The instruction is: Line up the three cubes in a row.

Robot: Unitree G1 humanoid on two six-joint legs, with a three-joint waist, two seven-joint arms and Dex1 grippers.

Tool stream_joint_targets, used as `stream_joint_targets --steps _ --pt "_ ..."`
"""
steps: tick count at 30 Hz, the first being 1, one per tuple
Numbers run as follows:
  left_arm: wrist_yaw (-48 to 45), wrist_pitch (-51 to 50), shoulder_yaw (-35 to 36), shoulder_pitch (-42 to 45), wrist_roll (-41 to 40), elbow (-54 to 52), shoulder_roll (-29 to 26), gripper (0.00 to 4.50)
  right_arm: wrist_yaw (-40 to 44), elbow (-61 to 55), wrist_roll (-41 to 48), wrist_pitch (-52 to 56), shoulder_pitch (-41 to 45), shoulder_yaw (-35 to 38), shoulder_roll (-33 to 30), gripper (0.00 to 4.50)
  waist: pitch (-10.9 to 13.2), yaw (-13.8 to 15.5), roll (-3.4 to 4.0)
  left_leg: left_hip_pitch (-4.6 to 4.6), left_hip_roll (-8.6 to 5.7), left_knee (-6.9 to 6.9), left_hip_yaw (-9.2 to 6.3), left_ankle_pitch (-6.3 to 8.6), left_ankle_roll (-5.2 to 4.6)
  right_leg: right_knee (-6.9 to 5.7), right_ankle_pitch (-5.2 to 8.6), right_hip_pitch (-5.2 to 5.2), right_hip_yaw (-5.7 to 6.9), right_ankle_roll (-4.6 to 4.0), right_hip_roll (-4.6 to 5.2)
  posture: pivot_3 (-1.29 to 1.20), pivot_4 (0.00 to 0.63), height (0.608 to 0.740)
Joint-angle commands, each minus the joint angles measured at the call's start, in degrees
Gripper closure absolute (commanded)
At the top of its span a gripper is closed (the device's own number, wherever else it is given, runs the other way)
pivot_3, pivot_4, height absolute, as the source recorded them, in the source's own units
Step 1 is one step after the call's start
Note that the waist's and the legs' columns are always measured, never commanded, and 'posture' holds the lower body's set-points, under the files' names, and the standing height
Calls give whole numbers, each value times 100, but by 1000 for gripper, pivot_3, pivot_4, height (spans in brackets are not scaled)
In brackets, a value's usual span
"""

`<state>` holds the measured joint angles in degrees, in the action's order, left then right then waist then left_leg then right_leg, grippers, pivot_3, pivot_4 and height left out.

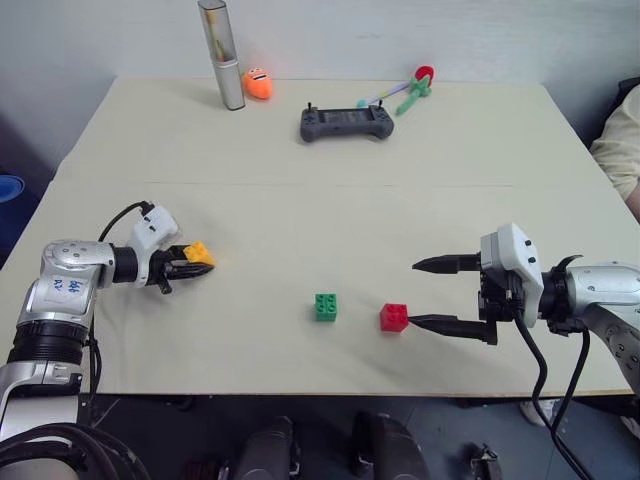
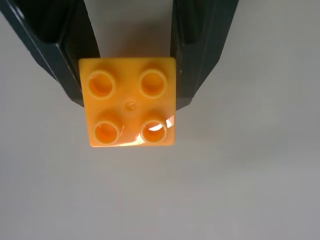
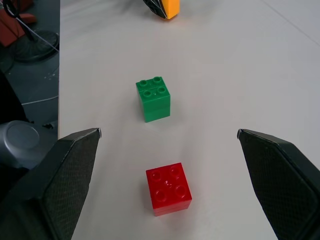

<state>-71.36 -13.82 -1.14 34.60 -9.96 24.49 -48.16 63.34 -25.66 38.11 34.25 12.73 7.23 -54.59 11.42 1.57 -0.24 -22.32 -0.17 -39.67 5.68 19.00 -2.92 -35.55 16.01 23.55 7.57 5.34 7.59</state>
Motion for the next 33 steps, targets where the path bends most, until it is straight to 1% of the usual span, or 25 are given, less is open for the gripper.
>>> stream_joint_targets --steps 1,5,10,17,25,26,28,30,32,33 --pt "-992 460 -545 251 58 -560 -105 2984 123 -185 -45 -180 -65 155 -117 0 0 1 0 -3 -2 -4 -2 0 -1 0 0 0 1 0 -3 0 150 740" --pt "-1039 670 -759 349 176 -532 68 2984 29 -254 -45 -140 -128 202 -67 0 0 -34 1 2 -1 -4 2 0 -2 -3 -1 -1 0 2 -4 0 150 740" --pt "-925 979 -1115 338 478 -525 416 2984 -139 -560 37 -86 -539 403 -40 0 0 -17 0 0 2 -5 3 -1 -2 -3 -1 -1 3 1 -9 0 150 740" --pt "-1016 1037 -1239 247 531 -652 478 2984 -276 -675 79 -44 -719 510 -28 0 0 -19 0 0 0 -8 -3 -2 -7 -3 -2 -4 -4 3 -2 0 150 740" --pt "-910 970 -1184 172 494 -698 573 2984 -276 -661 56 -76 -689 380 -37 0 0 -9 0 0 -1 -13 -13 -1 -9 0 -2 -11 -7 3 3 0 150 740" --pt "-961 907 -1153 117 427 -761 540 2239 -232 -633 13 -114 -694 356 -59 0 0 -11 0 0 -1 -13 -14 -1 -9 0 -2 -11 -6 3 4 0 150 740" --pt "-1060 781 -1081 15 302 -905 456 1717 -165 -561 -65 -183 -700 318 -86 0 0 -19 0 0 0 -13 -14 -1 -9 -1 -2 -11 -7 3 4 0 150 740" --pt "-1116 544 -921 -100 130 -1117 324 1078 -98 -470 -98 -229 -715 333 -90 0 0 -18 0 0 1 -13 -14 -1 -8 0 -2 -11 -7 3 6 0 150 740" --pt "-1255 235 -671 -253 -136 -1374 71 425 47 -284 -126 -291 -736 404 -127 0 0 -23 0 0 1 -13 -14 -1 -8 0 -2 -11 -7 3 5 0 150 740" --pt "-1311 99 -557 -337 -247 -1497 -67 183 124 -200 -135 -333 -766 459 -158 0 0 -26 0 -1 1 -13 -15 -1 -8 0 -2 -11 -7 3 5 0 150 740"
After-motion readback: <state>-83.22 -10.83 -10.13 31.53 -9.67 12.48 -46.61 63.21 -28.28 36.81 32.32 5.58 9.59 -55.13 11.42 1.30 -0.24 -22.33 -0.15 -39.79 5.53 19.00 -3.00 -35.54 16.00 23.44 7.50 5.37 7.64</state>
